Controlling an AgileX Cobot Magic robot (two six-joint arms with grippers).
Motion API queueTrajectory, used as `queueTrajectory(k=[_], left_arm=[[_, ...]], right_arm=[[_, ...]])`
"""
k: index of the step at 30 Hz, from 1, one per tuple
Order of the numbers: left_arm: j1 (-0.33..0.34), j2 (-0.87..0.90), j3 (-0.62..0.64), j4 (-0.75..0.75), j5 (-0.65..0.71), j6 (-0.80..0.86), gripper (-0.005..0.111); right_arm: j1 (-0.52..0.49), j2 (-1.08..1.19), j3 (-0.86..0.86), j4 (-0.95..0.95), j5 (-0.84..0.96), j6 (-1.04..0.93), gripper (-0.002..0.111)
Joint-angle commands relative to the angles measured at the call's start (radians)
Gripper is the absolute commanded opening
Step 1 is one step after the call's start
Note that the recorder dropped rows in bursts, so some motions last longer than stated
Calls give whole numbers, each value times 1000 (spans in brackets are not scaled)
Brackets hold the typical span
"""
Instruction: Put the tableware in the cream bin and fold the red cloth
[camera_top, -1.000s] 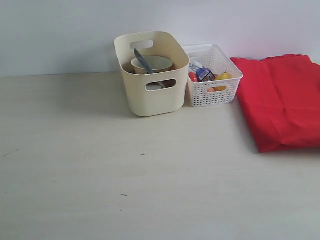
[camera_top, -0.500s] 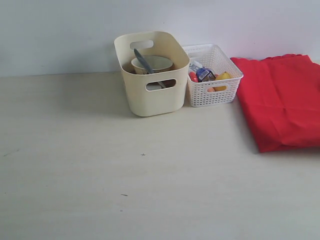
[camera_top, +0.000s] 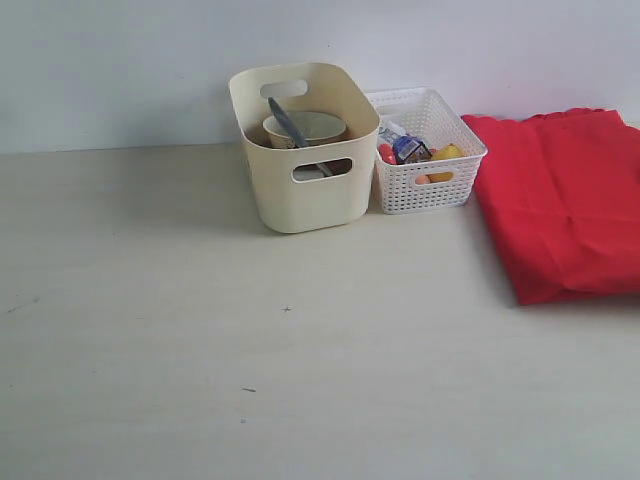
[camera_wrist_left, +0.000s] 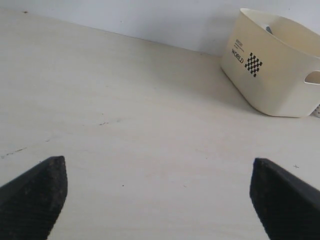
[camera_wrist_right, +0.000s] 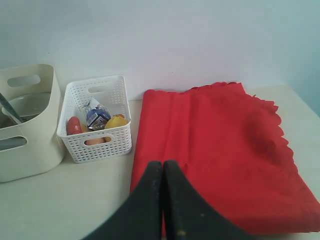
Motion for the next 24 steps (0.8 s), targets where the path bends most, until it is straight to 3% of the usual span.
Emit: queueTrajectory(k=[1,7,15,24], left_arm=[[0,-5,3,17,-11,62,94],[12,-5,3,5,-27,167,94],[92,-5,3,7,-22,312,94],[103,-5,3,10,-24,312,94]], right_arm=[[1,0,4,5,-6,-2,0],[1,0,4,5,-6,-2,0],[1,0,4,5,-6,-2,0],[1,0,4,5,-6,-2,0]])
